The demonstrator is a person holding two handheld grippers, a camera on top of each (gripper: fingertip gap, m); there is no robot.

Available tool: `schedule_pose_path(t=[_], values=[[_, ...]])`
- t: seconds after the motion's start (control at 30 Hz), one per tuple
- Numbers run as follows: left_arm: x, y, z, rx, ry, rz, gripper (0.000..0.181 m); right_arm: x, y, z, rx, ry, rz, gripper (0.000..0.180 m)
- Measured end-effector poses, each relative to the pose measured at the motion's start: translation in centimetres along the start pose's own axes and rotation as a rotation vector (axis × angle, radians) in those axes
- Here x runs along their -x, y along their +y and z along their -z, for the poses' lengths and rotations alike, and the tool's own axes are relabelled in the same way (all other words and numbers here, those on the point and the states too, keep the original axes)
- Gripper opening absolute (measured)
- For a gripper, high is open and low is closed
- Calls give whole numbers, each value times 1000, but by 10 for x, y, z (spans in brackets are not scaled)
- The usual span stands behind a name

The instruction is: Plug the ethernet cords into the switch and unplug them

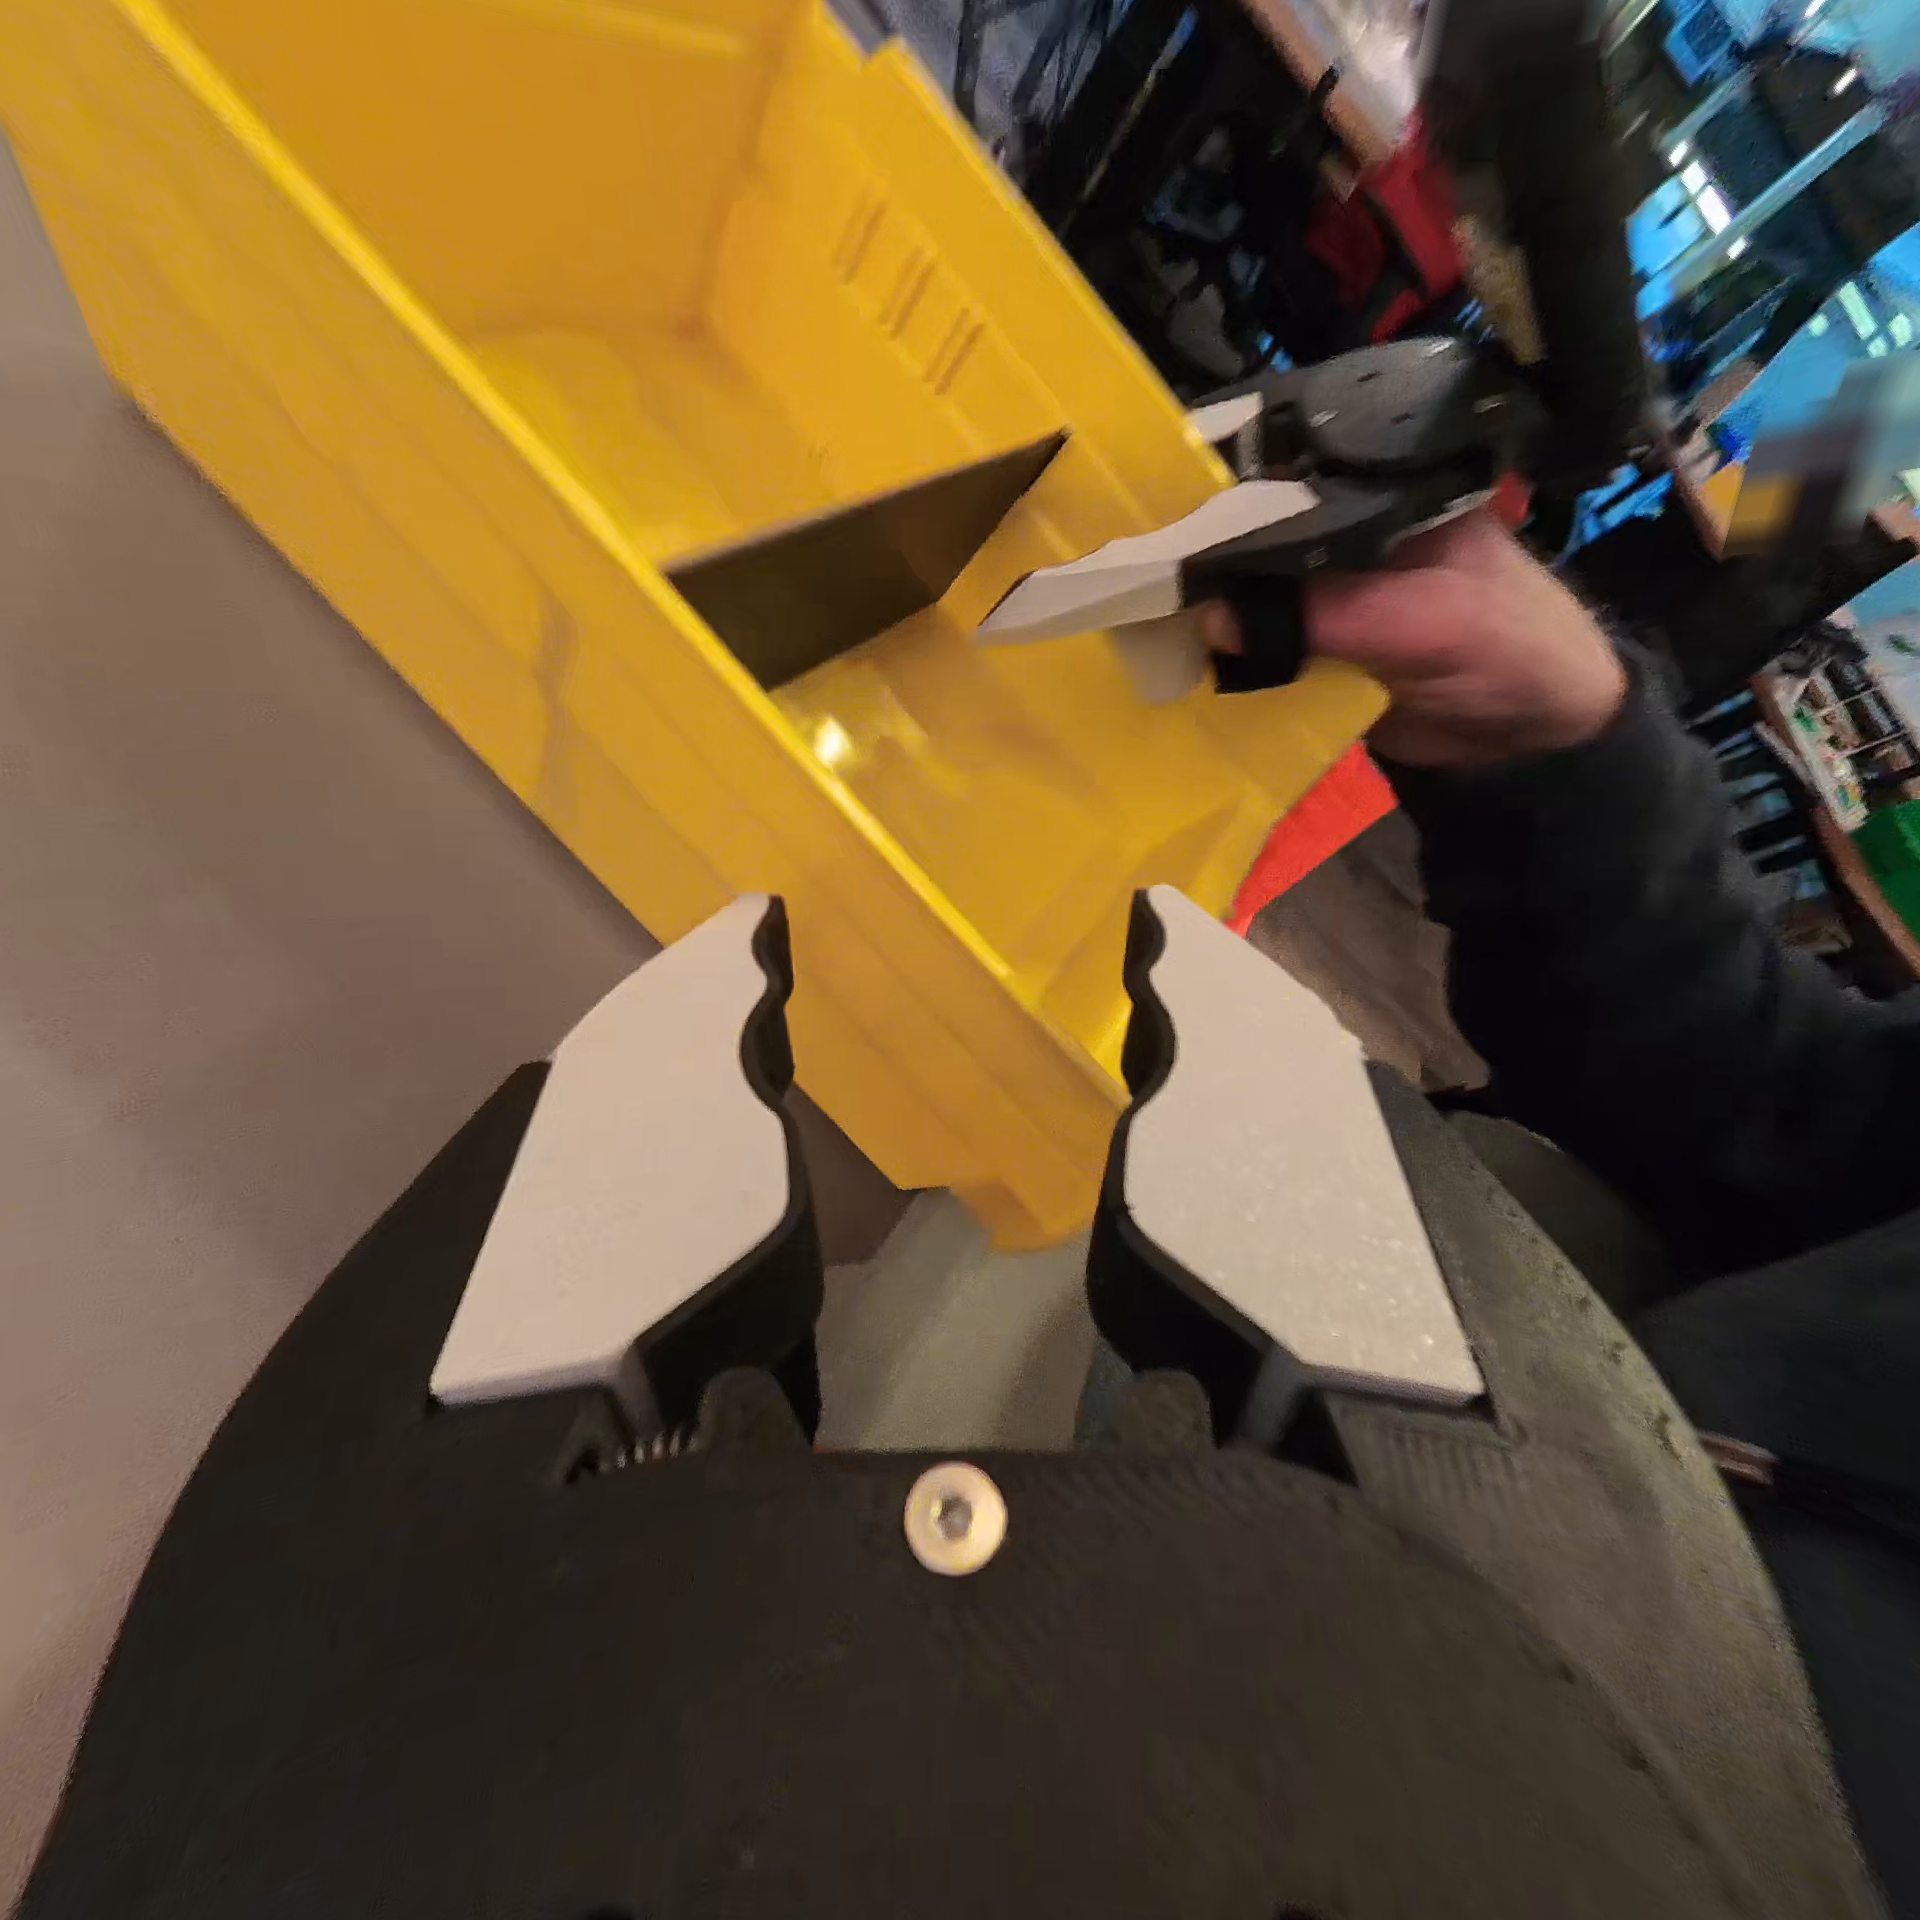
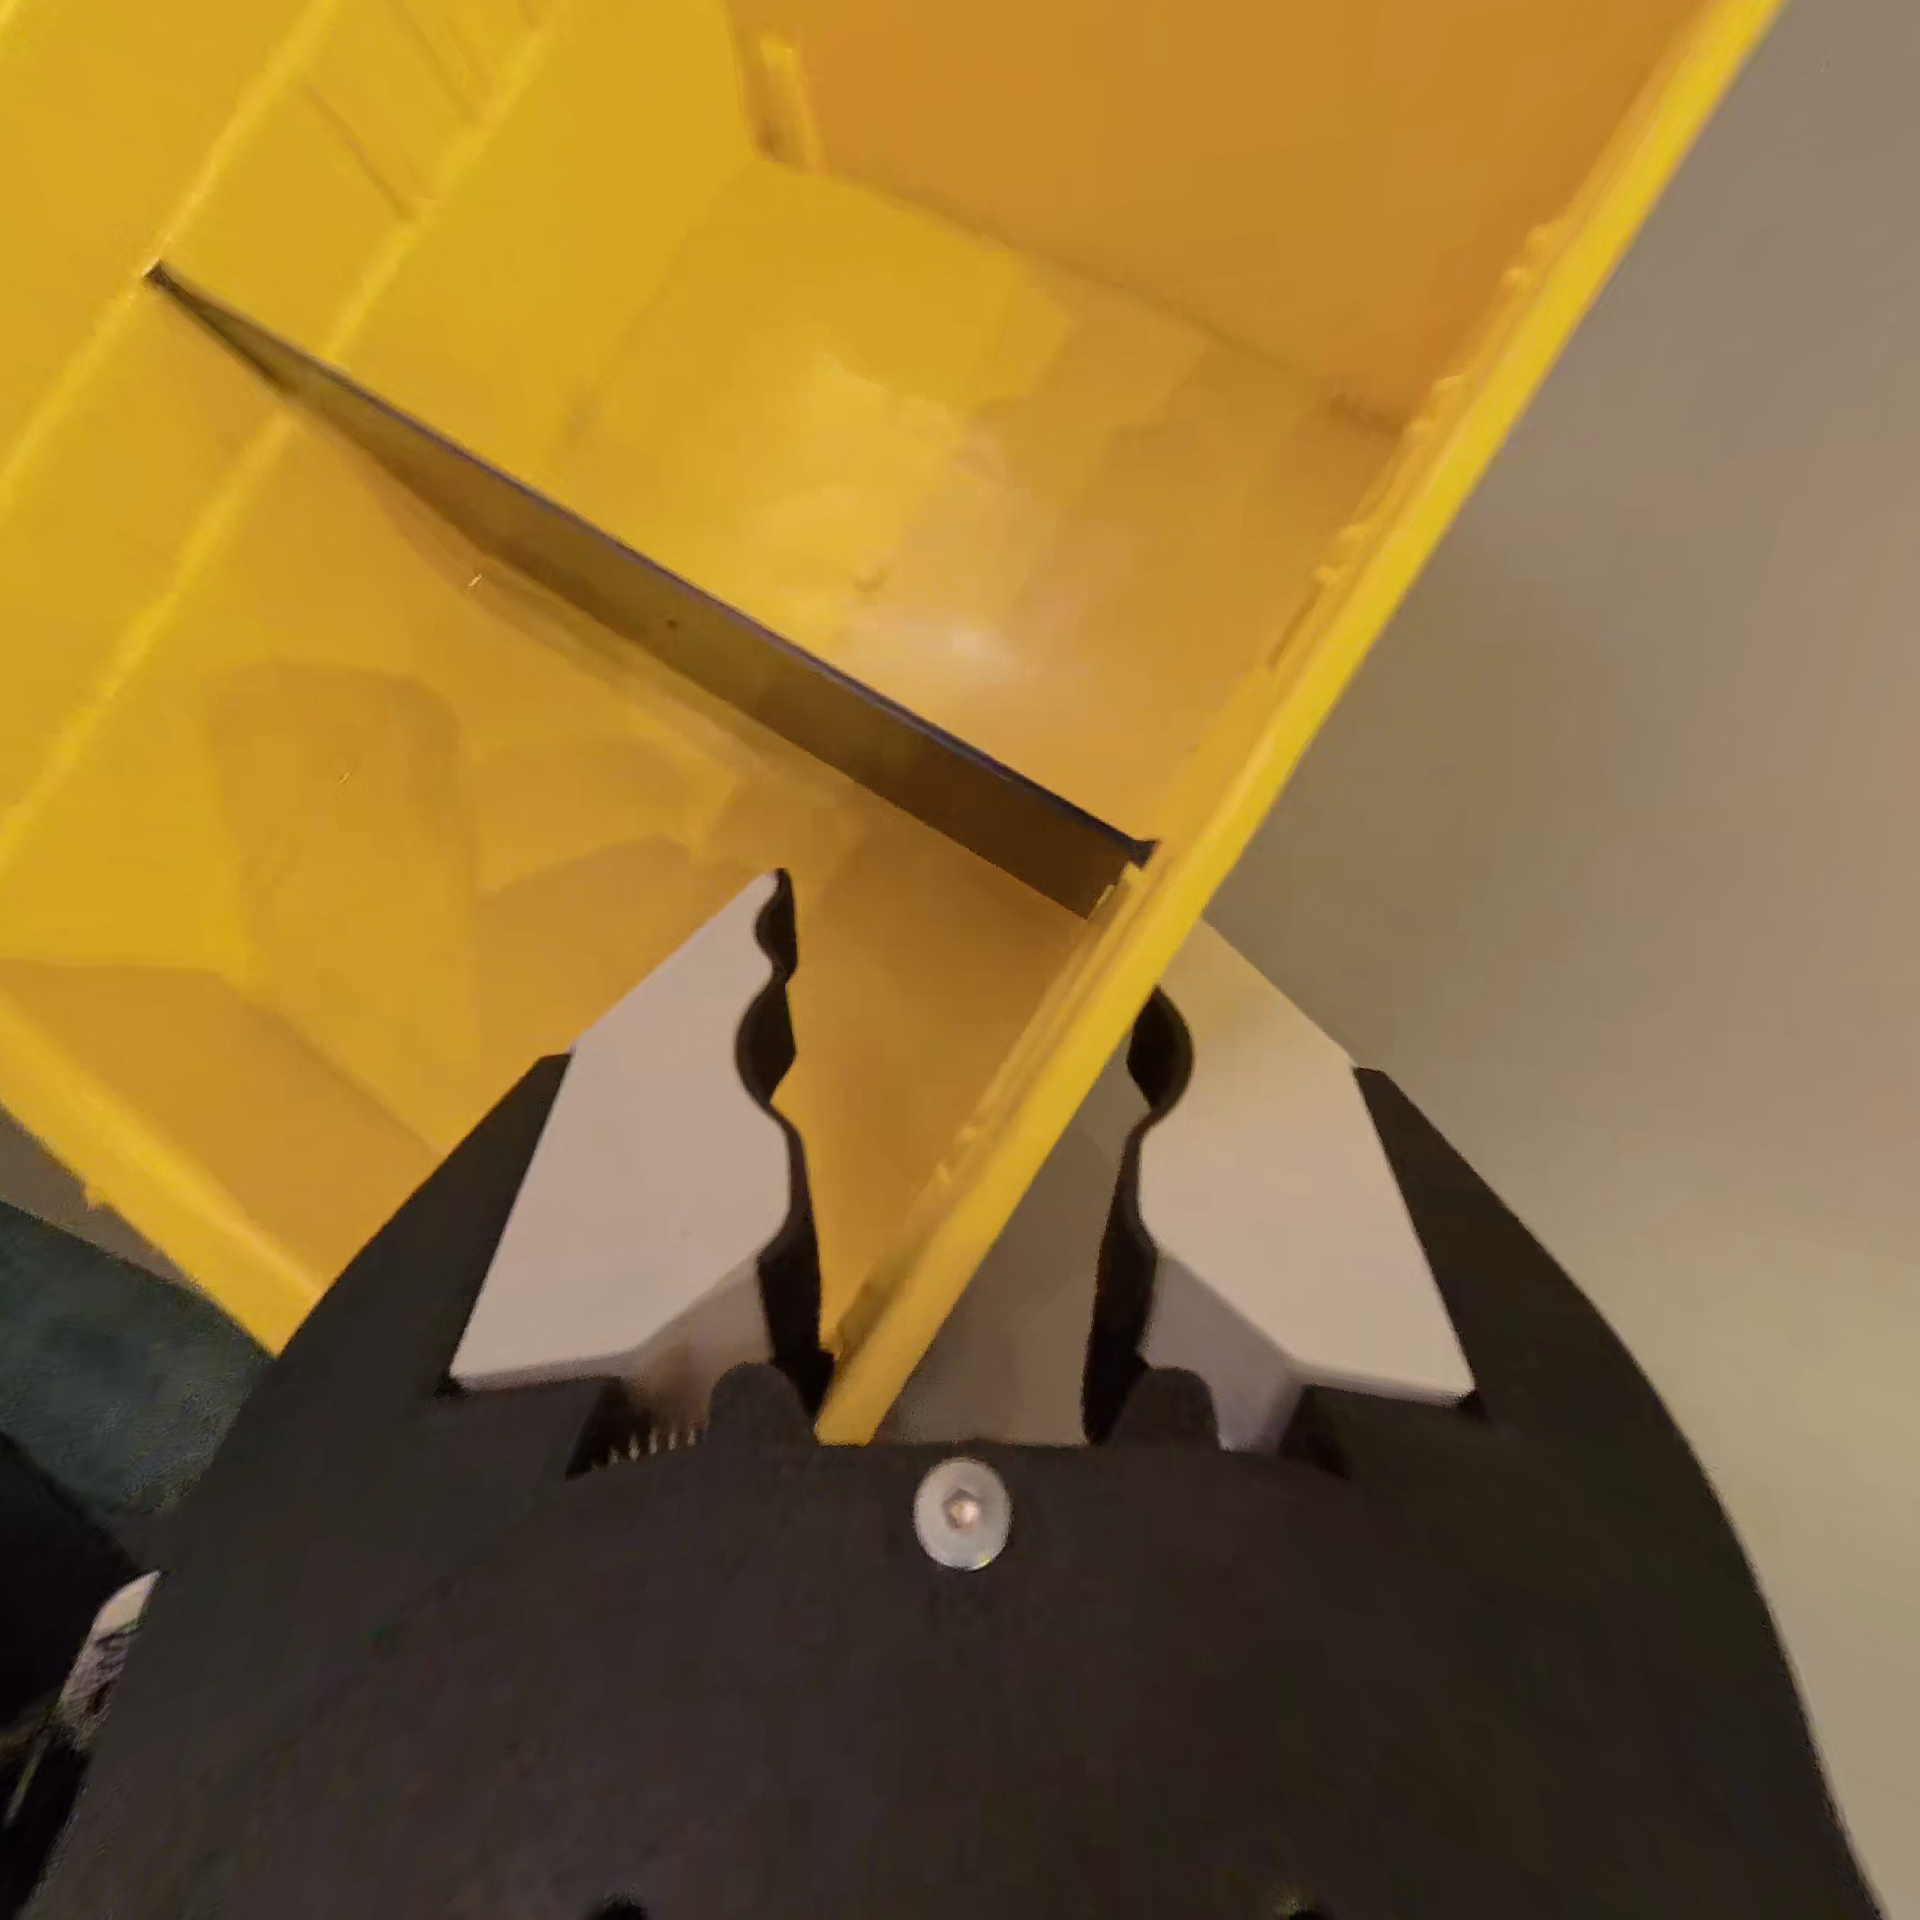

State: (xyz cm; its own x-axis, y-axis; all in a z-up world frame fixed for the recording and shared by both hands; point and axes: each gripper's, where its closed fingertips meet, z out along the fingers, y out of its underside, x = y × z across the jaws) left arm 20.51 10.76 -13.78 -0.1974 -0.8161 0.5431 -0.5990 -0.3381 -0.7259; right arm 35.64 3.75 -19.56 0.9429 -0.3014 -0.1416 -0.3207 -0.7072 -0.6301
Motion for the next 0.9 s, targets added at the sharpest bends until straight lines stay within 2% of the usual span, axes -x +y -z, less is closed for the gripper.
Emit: schedule_pose_path(t=[0.03, 0.17, 0.23, 0.33, 0.43, 0.5, 0.53, 0.67, 0.8, 0.83, 0.9], values=[[-7, -6, 11, -32, 17, -10, 60, -4, -1, 1, 8, 14, 23, 56], [-29, -29, 64, -110, 4, -90, 61, -16, 1, 2, 58, 23, 74, 43], [-23, -37, 102, -127, -107, -172, 60, -24, 2, 4, 78, 28, 88, 39], [25, -43, 182, -146, -437, -283, 59, -39, 4, 9, 98, 40, 110, 32], [100, -22, 277, -28, -875, -347, 64, -55, 3, 15, 113, 56, 129, 22], [139, 4, 332, 64, -1058, -288, 67, -66, 2, 20, 115, 73, 135, 13], [154, 21, 349, 112, -1086, -211, 71, -71, 0, 22, 115, 85, 137, 8], [196, 92, 386, 314, -1123, 36, 72, -84, 1, 26, 122, 79, 131, 4], [213, 131, 383, 431, -1051, 135, 45, -101, 1, 30, 131, 124, 134, 5], [217, 138, 379, 440, -1020, 152, 34, -105, 2, 31, 128, 125, 126, 5], [219, 140, 373, 409, -960, 190, 23, -115, 2, 33, 121, 124, 113, 5]])
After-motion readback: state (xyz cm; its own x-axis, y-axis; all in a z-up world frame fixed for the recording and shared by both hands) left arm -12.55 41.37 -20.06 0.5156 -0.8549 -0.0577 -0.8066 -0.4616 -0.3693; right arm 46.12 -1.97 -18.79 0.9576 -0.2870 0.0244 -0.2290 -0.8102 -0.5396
